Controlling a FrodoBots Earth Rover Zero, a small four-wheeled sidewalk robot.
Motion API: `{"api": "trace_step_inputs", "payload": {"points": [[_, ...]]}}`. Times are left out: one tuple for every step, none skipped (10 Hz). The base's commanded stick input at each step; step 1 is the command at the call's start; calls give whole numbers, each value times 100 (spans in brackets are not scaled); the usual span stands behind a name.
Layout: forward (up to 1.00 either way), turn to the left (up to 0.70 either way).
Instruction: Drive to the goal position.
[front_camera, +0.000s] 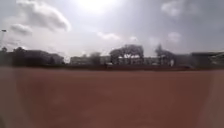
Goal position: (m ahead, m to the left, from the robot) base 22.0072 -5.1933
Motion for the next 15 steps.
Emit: {"api": "trace_step_inputs", "payload": {"points": [[70,0],[70,0],[70,0],[70,0],[70,0],[70,0],[70,0],[70,0],[70,0],[70,0],[70,0],[70,0],[70,0],[70,0],[70,0]]}}
